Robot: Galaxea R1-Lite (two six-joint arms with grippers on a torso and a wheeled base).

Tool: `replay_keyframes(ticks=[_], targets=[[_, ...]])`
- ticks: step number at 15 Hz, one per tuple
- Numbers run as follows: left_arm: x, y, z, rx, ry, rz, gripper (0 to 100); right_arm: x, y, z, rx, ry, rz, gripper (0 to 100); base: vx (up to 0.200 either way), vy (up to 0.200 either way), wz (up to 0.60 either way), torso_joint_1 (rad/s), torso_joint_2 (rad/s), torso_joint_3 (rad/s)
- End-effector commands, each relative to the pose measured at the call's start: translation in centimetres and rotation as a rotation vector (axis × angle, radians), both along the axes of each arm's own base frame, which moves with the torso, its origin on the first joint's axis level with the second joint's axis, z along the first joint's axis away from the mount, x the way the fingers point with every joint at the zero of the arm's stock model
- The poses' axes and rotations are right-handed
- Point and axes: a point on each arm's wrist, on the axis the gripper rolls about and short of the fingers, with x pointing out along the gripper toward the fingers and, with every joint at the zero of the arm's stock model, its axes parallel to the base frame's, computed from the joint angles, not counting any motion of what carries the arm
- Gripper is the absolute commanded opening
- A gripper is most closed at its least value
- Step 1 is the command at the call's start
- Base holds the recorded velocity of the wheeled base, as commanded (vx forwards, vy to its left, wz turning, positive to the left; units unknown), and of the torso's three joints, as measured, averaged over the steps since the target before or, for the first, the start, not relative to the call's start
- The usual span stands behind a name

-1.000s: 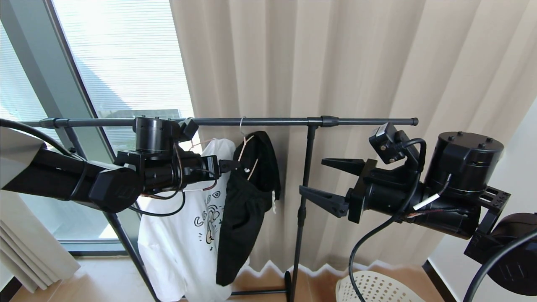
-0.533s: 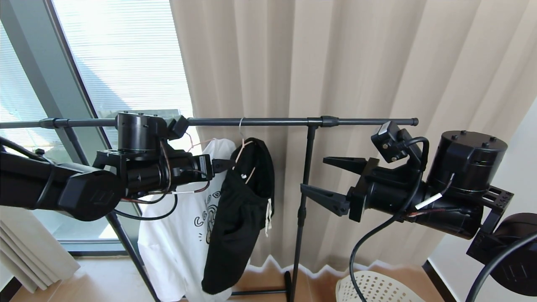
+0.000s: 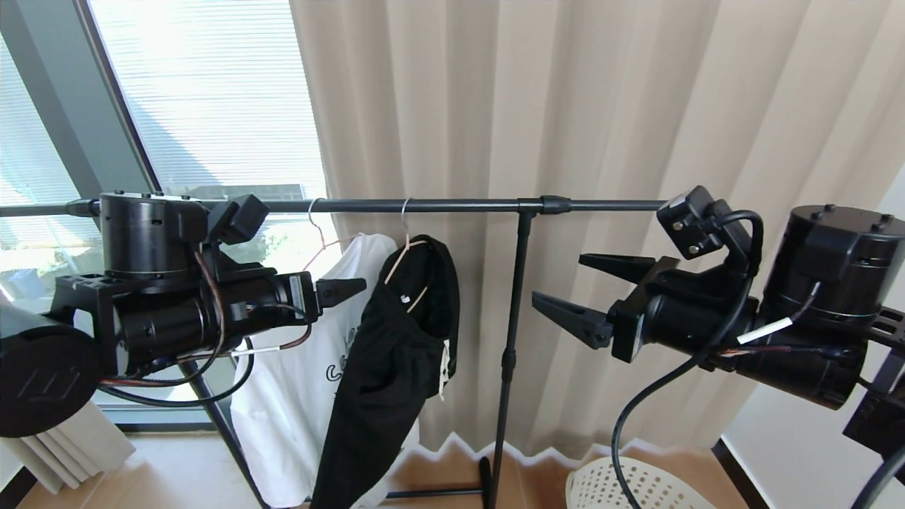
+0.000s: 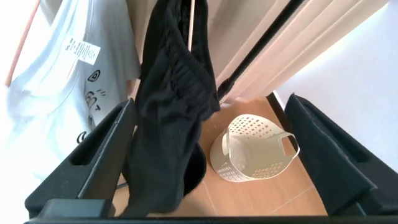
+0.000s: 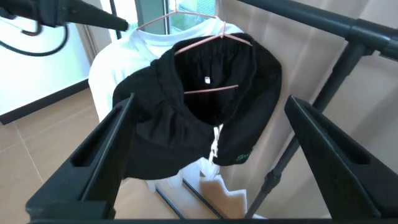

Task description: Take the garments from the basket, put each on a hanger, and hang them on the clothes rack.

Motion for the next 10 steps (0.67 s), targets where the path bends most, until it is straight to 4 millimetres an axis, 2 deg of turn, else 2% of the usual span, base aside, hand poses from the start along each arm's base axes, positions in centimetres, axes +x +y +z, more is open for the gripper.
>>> replay_keyframes(ticks=[1, 2, 5, 10], targets=[[-2.3, 0.8, 0.5, 0.006, -0.022, 0.032, 100, -2.1, -1.4, 2.0, 0.024, -0.049, -0.044, 100, 0.0, 0.0, 0.0, 0.0, 0.0, 0.0], [-2.6, 0.9, 0.4, 0.01, -0.022, 0.039, 100, -2.3, -1.5, 2.1, 0.023, -0.051, -0.054, 100, 0.0, 0.0, 0.0, 0.0, 0.0, 0.0], [-5.3, 1.7, 0.2, 0.016, -0.024, 0.056, 100, -3.6, -2.4, 1.6, 0.003, -0.05, -0.133, 100, 0.0, 0.0, 0.0, 0.0, 0.0, 0.0], [-7.5, 2.4, -0.5, 0.022, -0.017, 0.069, 100, -4.8, -2.9, 0.8, -0.038, -0.054, -0.175, 100, 0.0, 0.0, 0.0, 0.0, 0.0, 0.0]])
